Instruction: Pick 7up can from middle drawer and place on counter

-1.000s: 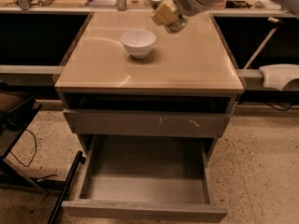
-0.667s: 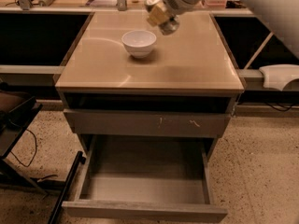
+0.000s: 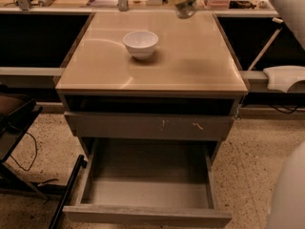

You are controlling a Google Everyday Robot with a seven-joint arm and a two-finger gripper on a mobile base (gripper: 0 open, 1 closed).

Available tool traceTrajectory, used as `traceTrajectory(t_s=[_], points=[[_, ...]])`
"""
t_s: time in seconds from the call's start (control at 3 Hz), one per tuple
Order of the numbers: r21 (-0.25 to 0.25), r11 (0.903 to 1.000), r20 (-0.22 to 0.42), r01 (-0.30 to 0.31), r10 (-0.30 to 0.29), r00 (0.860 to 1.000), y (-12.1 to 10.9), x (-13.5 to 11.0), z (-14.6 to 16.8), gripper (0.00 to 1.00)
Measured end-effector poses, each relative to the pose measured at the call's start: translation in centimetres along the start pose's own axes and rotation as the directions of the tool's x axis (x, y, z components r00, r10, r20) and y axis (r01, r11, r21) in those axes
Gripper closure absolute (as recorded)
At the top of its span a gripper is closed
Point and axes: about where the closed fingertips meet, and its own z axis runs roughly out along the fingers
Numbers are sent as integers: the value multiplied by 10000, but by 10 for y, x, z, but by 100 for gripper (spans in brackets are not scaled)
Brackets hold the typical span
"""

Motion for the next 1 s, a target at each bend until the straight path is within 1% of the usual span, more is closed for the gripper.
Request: traceTrajectory(t_s=[0.33,0.67,1.0], points=[[-31,9906,-92,-1365,1364,9906,-10,57,-2,100],[-756,9733,-844,-2166,2102,9740,15,119,20,100],[-1575,9486,-1499,-2744,2517,9561,45,164,44,100]])
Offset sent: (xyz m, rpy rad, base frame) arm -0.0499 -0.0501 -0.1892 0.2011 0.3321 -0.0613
